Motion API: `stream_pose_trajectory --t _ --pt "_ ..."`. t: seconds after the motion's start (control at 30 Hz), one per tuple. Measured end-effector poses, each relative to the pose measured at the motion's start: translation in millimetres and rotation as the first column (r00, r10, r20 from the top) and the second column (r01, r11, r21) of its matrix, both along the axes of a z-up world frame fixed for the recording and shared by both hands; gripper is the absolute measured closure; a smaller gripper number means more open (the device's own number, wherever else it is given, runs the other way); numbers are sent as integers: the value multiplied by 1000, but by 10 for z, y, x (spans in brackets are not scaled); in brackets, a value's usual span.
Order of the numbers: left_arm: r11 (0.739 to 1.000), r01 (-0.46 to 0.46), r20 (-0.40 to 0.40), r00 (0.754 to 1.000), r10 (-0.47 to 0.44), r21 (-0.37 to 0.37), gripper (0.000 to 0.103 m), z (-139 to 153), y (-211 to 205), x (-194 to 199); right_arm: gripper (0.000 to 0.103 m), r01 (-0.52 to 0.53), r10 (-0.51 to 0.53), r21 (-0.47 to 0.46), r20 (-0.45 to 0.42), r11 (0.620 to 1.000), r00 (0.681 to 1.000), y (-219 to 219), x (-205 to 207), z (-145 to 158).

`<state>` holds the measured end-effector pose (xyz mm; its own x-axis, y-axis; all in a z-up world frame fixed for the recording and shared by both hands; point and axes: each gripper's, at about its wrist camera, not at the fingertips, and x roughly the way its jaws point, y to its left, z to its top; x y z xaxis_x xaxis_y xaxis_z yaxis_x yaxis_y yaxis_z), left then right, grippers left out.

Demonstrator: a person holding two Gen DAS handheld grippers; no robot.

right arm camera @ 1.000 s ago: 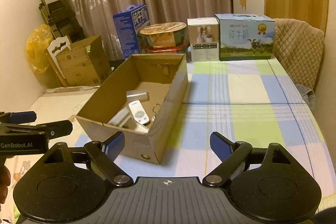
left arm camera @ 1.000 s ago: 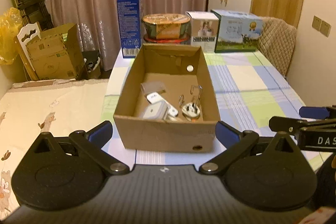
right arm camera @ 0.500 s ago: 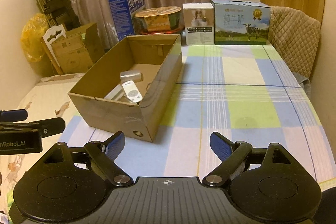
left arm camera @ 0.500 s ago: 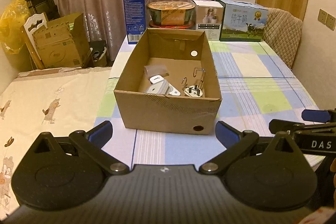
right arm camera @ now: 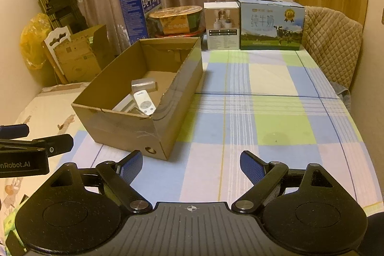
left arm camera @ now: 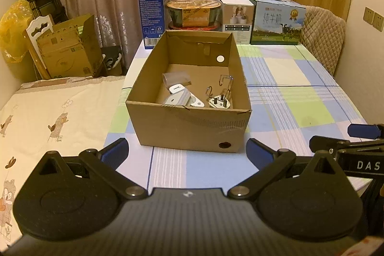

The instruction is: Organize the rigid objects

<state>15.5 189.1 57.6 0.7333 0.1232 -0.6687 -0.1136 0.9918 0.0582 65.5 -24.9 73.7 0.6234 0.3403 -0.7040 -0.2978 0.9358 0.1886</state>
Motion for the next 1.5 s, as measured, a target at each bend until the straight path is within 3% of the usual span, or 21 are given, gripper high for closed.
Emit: stream_pose_trajectory --t 1.5 --pt "1000 16 -21 1000 -16 5 1 -100 -70 27 18 7 -7 2 -20 1000 1000 -33 17 -52"
